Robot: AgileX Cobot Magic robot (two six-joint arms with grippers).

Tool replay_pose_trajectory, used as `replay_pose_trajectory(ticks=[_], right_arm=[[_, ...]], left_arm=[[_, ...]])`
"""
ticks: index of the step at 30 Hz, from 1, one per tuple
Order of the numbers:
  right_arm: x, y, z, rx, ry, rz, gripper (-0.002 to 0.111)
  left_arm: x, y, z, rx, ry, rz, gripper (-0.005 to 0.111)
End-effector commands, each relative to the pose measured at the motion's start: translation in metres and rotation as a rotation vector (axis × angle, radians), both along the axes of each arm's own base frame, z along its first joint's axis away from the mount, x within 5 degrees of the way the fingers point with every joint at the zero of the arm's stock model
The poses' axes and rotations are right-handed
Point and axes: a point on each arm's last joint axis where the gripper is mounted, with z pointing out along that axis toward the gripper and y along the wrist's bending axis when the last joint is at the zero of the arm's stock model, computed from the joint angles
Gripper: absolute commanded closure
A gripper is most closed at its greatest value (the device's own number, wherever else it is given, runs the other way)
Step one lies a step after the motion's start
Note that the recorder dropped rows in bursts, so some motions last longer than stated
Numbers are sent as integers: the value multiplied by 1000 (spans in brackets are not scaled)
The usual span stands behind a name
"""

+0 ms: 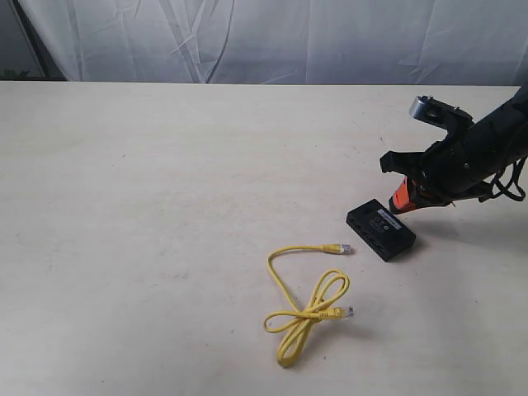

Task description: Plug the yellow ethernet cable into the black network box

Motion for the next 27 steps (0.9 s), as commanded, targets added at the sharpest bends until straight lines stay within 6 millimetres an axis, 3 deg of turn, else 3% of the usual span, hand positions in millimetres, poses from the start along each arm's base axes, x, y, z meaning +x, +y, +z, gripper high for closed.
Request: replay_pose_trajectory(ticks=[1,9,14,19,27], right_arm=[[0,1,0,0,-4,1,109],[0,1,0,-1,-5,-1,109],[0,2,0,4,-5,-4,109],[0,3,0,7,-5,-5,109],[0,3,0,8,-7,-8,109]], left_arm=[[2,0,3,3,-10,3,107],[1,-2,4,-39,-1,-3,107],[1,1,21,26,39,-6,107],[22,-2,46,58,166,-38,107],[67,-19,47,19,352,-208,107]])
